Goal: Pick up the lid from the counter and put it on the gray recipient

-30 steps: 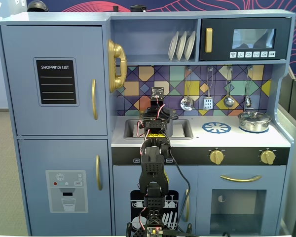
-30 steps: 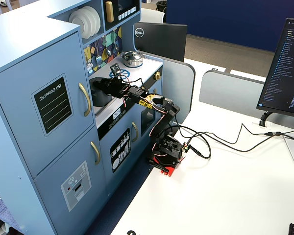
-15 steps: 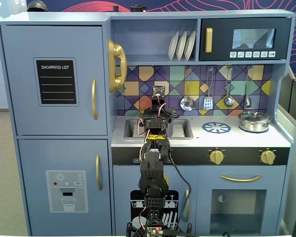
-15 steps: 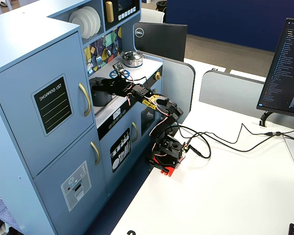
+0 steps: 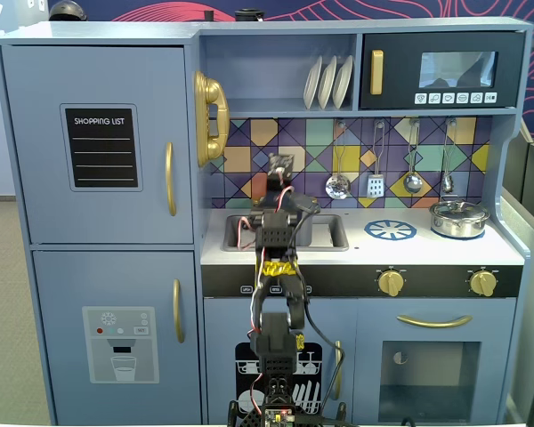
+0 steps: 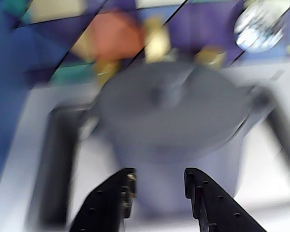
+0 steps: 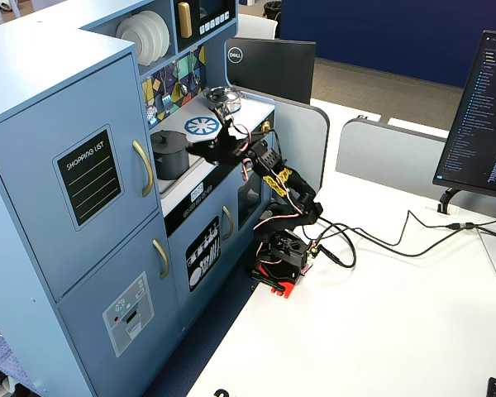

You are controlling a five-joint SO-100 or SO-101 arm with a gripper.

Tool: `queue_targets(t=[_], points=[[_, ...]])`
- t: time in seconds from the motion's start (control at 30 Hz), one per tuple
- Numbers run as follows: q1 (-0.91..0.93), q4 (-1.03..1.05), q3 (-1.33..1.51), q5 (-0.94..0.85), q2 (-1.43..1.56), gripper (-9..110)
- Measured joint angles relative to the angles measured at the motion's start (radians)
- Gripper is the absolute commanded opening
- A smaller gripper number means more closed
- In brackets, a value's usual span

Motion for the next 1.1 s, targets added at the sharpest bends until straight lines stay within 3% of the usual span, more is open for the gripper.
queue_targets(t=[0.4, 1.1], points=[[0.026, 0.149, 0.499, 0.098, 0.245, 0], [0.063, 0.523, 1.015, 0.009, 0.555, 1]])
